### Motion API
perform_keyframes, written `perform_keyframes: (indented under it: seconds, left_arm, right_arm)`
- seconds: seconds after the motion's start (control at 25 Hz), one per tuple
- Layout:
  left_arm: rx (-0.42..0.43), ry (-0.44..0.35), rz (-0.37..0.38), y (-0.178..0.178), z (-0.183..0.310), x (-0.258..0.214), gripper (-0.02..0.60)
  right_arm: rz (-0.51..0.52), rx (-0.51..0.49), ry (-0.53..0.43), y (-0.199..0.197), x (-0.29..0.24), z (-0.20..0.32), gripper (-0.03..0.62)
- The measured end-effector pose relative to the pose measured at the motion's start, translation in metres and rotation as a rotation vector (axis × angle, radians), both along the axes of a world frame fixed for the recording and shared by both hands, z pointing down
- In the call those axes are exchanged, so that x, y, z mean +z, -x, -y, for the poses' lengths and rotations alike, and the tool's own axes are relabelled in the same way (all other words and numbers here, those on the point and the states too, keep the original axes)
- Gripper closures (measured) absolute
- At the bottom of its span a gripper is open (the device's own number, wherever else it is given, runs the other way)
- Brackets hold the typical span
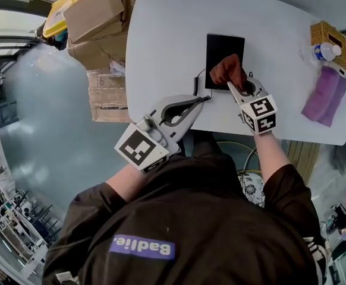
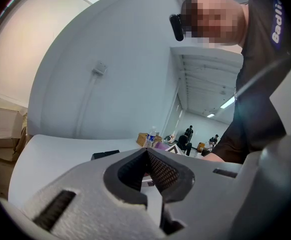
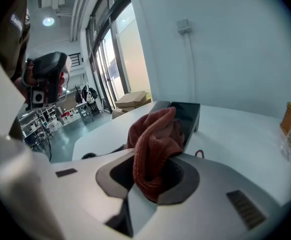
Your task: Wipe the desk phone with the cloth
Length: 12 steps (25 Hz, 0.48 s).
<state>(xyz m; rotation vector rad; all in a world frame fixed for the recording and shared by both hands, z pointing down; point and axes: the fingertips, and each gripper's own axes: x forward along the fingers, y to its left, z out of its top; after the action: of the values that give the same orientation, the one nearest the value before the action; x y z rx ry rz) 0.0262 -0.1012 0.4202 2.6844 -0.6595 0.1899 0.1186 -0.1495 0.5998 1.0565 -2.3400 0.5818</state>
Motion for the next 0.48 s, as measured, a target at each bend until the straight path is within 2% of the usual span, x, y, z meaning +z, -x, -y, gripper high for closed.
perform_keyframes:
  seconds: [0.12,0.28,0.48]
  left_arm:
    - [0.018,0.027,-0.015,-0.004,-0.007,-0.004,0.566]
    - [0.058,0.002,-0.010,-0.005,-0.012,-0.001,0.566]
    - [0.077,0.013,-0.021,-0.011,-0.015,-0.005,0.566]
  right_arm:
    - [-0.011,0.002,0.038,0.001,0.012,-0.027,0.499]
    - [-0.013,0.007,0.082,0.006,0.023,-0.052,0.499]
    - [0.010,0.035,0.054,0.001,0.006,-0.050,0.499]
